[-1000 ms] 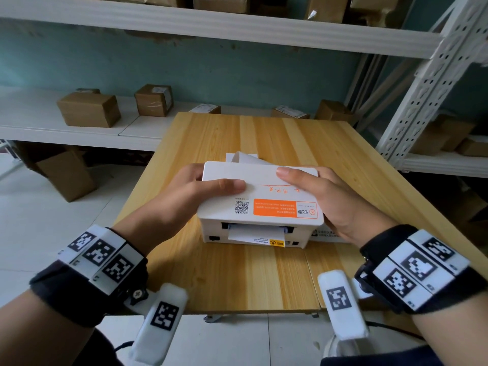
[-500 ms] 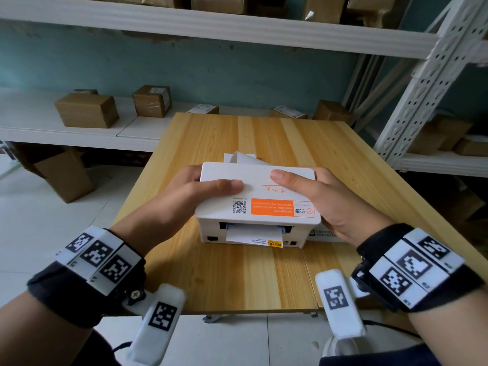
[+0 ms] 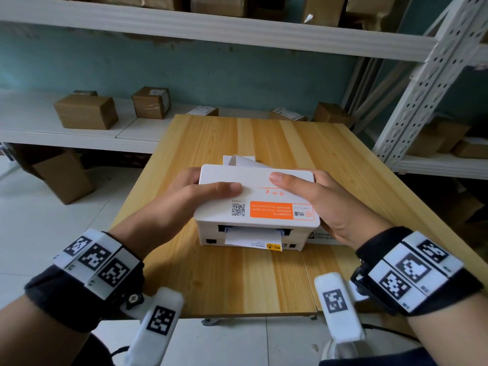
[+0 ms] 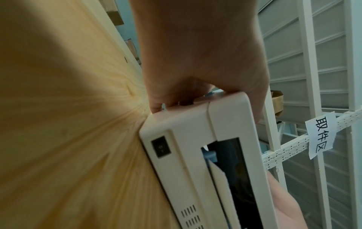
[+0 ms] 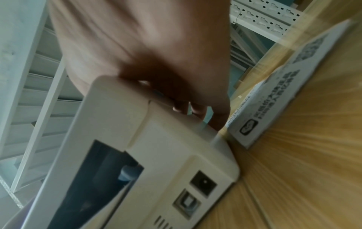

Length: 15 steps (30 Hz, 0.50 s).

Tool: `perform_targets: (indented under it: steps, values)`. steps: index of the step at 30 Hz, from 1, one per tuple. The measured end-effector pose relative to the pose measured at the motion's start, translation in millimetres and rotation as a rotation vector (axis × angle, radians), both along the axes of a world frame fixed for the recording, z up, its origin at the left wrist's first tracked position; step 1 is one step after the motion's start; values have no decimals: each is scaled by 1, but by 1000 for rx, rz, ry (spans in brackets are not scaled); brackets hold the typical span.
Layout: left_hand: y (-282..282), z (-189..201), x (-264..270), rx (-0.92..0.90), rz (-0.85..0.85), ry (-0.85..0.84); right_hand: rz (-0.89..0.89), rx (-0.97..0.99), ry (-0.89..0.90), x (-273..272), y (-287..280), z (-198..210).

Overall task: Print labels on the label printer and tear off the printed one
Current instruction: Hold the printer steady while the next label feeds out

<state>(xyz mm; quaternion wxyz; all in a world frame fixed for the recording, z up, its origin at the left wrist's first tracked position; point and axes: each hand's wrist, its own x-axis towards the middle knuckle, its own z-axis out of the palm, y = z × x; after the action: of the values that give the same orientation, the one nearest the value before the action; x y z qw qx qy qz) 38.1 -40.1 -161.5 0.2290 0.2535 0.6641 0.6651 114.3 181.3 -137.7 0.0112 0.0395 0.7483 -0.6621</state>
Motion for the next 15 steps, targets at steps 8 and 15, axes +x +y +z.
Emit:
perform_targets:
  steps: [8, 15]
  values:
    - [0, 1, 1, 13, -3, -12, -4, 2, -16, 1, 1, 1]
    - [0, 1, 0, 2, 4, -7, -10, 15, -20, 0, 0, 1]
